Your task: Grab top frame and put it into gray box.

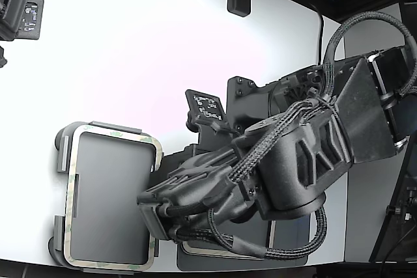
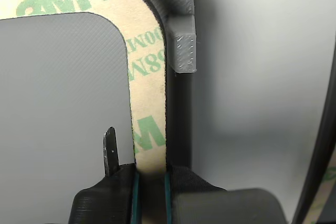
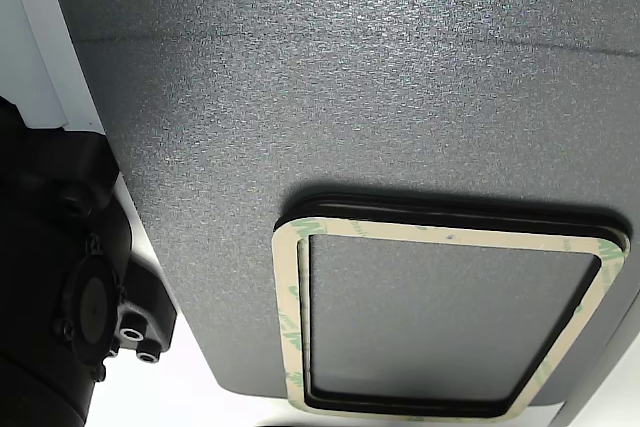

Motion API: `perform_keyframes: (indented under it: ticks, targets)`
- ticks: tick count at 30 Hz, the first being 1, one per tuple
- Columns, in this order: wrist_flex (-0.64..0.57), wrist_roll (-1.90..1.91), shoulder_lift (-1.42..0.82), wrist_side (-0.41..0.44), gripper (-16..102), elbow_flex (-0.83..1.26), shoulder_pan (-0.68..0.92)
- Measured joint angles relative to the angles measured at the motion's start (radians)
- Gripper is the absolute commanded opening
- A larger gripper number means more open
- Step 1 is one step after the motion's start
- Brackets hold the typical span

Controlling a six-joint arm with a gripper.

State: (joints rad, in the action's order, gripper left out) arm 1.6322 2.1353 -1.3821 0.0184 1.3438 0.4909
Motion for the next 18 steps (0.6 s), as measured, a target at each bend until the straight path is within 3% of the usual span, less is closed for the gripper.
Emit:
perform_keyframes:
  ticks: [18]
  targets:
    - [-0.025,-0.014,0.0,0.002,-13,0.028,-0.002]
